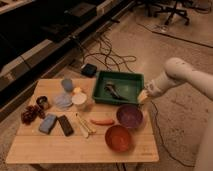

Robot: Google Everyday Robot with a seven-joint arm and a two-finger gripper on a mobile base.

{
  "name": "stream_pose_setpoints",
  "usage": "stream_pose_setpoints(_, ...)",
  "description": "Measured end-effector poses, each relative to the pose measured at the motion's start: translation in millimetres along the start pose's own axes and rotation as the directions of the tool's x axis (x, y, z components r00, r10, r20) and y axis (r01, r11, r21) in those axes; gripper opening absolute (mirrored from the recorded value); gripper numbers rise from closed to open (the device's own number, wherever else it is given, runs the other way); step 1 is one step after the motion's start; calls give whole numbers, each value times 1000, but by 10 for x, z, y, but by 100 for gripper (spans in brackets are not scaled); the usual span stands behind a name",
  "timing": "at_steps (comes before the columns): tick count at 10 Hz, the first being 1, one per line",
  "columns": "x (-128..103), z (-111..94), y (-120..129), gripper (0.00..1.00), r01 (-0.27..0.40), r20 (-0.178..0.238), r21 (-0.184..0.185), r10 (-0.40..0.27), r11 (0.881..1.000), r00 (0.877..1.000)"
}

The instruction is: Place fork in purple bowl

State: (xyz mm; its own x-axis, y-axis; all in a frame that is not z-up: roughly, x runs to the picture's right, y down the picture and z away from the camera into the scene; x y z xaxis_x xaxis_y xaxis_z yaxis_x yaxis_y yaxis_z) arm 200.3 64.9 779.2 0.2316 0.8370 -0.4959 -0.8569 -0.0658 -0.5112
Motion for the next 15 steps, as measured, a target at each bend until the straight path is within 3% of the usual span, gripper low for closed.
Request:
stream_pose_setpoints(3,-43,127,25,2,7,-20,-7,-7,1000,1000)
stream_pose_setpoints(9,-209,465,139,62,25,-86,-2,-25,1000,996)
stream_pose_setpoints(10,-215,533,173,67,29,-98,-5,-30,1000,995)
stream_pose_setpoints(15,-73,782,355,68,62,-166,-11,-63,998,984)
